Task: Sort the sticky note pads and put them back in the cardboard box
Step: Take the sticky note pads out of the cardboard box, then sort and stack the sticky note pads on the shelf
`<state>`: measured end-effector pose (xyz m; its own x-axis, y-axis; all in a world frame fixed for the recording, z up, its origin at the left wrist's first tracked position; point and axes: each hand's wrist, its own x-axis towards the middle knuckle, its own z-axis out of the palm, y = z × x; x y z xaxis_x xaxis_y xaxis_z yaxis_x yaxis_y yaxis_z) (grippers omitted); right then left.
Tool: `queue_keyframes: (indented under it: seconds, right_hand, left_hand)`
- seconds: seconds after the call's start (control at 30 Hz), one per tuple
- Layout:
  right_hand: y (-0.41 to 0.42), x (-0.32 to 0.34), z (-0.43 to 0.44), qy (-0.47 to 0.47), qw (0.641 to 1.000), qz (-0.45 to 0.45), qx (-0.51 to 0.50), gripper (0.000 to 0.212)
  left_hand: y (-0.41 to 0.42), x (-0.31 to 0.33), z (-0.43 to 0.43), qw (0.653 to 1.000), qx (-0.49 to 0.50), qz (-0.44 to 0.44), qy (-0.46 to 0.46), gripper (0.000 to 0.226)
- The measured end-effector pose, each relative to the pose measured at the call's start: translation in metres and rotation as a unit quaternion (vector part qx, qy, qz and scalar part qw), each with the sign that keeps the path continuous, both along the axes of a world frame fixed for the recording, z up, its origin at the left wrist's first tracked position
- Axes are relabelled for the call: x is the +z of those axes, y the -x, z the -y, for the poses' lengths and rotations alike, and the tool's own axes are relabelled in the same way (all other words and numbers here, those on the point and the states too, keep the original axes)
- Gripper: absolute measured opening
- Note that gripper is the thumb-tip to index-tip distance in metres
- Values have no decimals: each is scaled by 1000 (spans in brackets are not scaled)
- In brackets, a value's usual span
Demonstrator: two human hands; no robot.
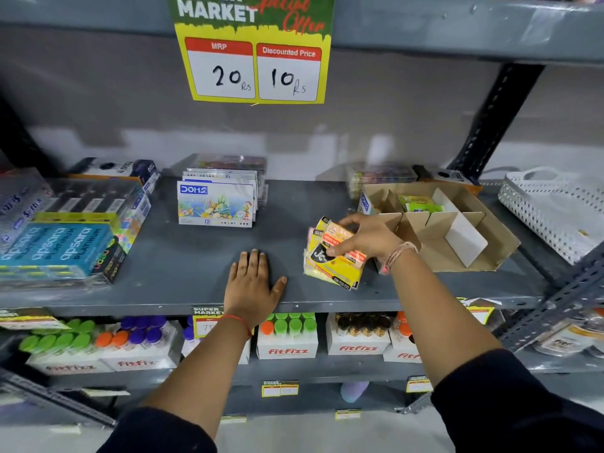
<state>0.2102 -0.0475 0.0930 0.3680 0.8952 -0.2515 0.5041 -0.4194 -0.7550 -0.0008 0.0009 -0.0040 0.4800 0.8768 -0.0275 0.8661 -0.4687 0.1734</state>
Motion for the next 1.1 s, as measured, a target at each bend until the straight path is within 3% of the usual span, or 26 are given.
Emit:
queue_keyframes:
  seconds: [0.17, 0.37, 0.63, 0.77, 0.87, 1.1]
  right_hand:
    - [-10, 14, -8, 112, 978, 115, 134, 62]
    - [-11, 20, -14, 145, 923, 303, 189, 52]
    - [-26, 27, -5, 45, 942, 296, 153, 56]
    - [-18, 26, 0, 132, 918, 313, 203, 79]
    - [-12, 16, -1, 200, 895, 329, 224, 81]
    - [-13, 23, 2, 146, 917, 307, 210, 72]
  left_hand:
    - [0, 0, 0, 1000, -2, -2, 5, 98]
    - [1, 4, 1, 1000, -5, -7, 14, 69]
    - [11, 5, -8, 999, -20, 21, 26, 64]
    - [20, 6, -11, 1000, -14, 21, 15, 60]
    - [21, 6, -12, 999, -15, 40, 26, 58]
    - [24, 5, -16, 998, -25, 50, 31, 58]
